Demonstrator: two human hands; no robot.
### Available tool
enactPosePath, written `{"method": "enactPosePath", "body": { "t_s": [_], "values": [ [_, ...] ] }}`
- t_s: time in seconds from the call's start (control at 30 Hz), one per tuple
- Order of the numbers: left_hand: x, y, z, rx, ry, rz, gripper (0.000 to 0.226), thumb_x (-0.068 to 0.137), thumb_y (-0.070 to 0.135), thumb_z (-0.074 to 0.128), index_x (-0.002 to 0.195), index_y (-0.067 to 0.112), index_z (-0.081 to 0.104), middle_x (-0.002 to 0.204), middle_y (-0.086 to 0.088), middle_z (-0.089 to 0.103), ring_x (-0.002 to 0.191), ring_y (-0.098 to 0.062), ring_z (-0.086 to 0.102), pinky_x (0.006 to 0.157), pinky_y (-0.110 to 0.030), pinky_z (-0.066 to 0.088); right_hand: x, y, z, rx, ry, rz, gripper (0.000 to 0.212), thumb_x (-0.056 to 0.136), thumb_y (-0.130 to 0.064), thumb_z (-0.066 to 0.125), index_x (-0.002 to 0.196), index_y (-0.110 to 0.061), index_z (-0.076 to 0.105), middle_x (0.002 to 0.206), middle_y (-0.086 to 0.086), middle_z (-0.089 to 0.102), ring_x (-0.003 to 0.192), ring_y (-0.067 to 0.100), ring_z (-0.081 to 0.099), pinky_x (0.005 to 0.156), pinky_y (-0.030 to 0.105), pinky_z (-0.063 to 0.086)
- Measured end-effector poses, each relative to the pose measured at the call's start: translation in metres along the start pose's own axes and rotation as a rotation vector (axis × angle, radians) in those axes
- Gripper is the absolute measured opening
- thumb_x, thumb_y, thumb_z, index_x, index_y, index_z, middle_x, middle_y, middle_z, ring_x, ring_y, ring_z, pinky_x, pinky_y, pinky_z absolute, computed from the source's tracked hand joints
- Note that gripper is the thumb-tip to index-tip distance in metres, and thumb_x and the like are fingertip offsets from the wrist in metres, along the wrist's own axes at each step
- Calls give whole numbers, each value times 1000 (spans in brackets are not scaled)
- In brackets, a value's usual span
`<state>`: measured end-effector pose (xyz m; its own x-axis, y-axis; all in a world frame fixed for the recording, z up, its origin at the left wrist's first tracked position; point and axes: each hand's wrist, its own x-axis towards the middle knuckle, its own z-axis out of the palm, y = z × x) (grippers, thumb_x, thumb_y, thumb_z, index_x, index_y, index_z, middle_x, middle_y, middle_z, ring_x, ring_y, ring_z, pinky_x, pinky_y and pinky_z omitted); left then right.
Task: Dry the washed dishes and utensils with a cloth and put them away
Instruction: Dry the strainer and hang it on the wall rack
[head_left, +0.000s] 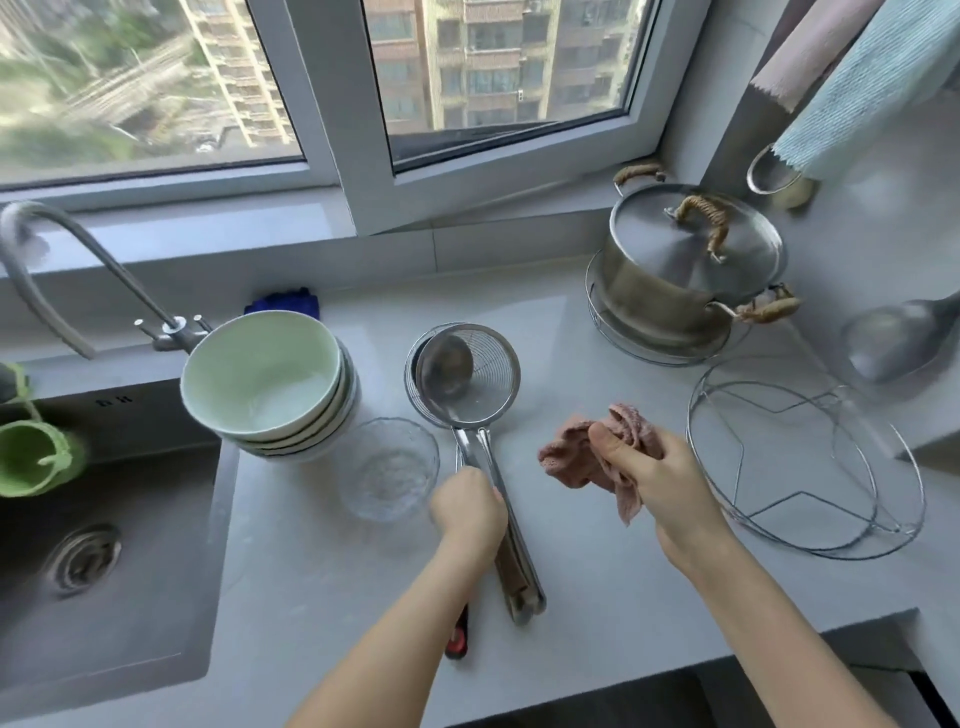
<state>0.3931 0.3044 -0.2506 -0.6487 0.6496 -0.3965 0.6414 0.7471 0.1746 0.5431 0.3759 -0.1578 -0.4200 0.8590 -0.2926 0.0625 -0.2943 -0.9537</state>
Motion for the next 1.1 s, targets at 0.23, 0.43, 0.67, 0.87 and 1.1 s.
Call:
{"method": "enactPosePath", "body": {
  "t_s": [0.23, 0.43, 0.67, 0.87, 1.1],
  "values": [
    [28, 14, -12, 54, 76, 14, 33, 94, 38, 48, 110, 9, 55, 110, -6, 64, 103, -26, 62, 68, -27, 39, 20, -1, 2, 83, -48, 29, 23, 82, -17, 69, 87, 5, 70, 83, 39, 64, 73, 48, 66, 64, 29, 58],
    [36, 28, -5, 139, 30, -6, 26, 88, 11, 50, 114, 13, 56, 117, -6, 60, 109, -22, 59, 75, -27, 46, 26, 4, 6, 68, -168, 21, 32, 90, -8, 62, 63, -17, 75, 59, 7, 70, 57, 21, 70, 61, 26, 57],
    [38, 29, -14, -273, -17, -179, 14, 83, 19, 49, 89, 10, 58, 101, -9, 67, 96, -30, 63, 66, -25, 38, 36, 11, -1, 67, -154, 55, 12, 87, -11, 66, 85, -3, 75, 79, 16, 73, 71, 27, 71, 66, 31, 58],
    [34, 27, -25, -1077, -198, -320, 9, 90, 5, 43, 82, 3, 46, 75, -22, 55, 55, -31, 66, 61, -38, 59, 39, 7, 0, 50, -157, 54, 21, 87, -8, 64, 71, -15, 77, 68, 4, 72, 65, 18, 71, 61, 25, 56],
    [12, 8, -51, -1571, -343, -359, 27, 102, 9, 32, 76, 8, 40, 59, -5, 36, 25, -3, 34, 28, -8, 21, 39, 5, 8, 85, -79, 89, 22, 87, -13, 66, 97, 7, 68, 90, 26, 71, 81, 32, 71, 68, 31, 59]
  ]
}}
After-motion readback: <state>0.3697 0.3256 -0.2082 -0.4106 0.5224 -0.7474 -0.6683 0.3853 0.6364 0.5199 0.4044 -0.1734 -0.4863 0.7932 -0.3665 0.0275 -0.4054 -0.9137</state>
